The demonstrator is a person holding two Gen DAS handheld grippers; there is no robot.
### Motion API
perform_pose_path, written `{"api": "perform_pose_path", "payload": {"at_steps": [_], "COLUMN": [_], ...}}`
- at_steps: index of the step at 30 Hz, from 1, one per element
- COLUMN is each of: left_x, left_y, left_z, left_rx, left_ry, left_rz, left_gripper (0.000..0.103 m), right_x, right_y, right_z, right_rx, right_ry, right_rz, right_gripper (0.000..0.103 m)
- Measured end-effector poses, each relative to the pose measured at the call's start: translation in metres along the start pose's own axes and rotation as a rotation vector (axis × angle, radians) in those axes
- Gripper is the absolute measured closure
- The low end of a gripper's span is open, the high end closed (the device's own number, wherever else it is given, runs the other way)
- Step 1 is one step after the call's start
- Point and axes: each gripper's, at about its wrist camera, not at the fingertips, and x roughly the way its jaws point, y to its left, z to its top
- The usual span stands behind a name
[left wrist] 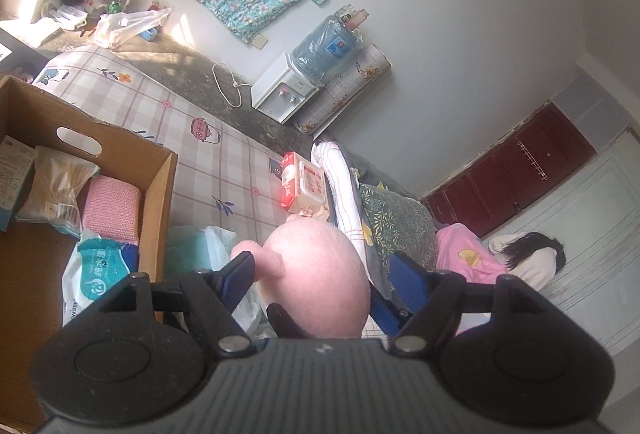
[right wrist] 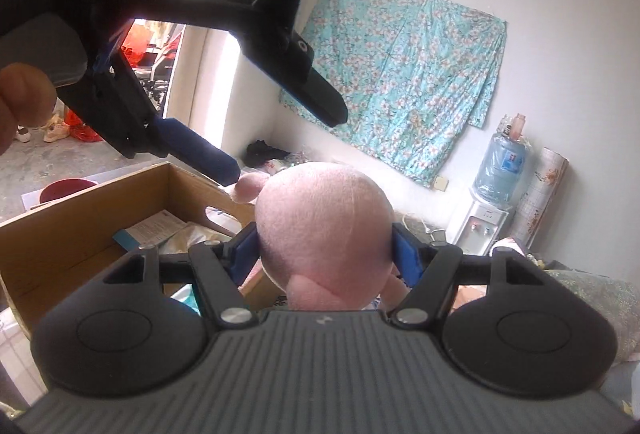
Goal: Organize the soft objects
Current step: 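Lift the pink plush doll with the right gripper and carry it over the box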
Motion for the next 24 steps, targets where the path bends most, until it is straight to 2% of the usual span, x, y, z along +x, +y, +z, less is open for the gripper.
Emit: {"api": "perform_pose_path", "payload": {"at_steps": [4,9,13,17,19,24], "left_x": [-0.04,-0.079,-0.101,-0.11,-0.114,-0.112], "left_y": [0.027,0.062,0.096,0.122,0.134,0.153], "left_z": [0.004,0.006,0.008,0.009,0.008,0.008], "left_rx": [-0.006,-0.027,-0.075,-0.099,-0.11,-0.13], "left_ry": [-0.121,-0.219,-0.242,-0.236,-0.229,-0.193], "left_rz": [0.058,0.164,0.246,0.307,0.325,0.344], "left_gripper": [0.022,0.018,0.018,0.018,0.018,0.018], "right_x": [0.03,0.103,0.171,0.229,0.25,0.282], "right_y": [0.019,0.049,0.075,0.107,0.119,0.158], "right_z": [0.021,0.047,0.05,0.024,0.005,-0.024], "right_rx": [0.045,0.205,0.407,0.626,0.7,0.753], "right_ry": [0.068,0.214,0.41,0.642,0.729,0.859], "right_rz": [0.151,0.361,0.538,0.701,0.739,0.722], "right_gripper": [0.035,0.035,0.035,0.035,0.034,0.033]}}
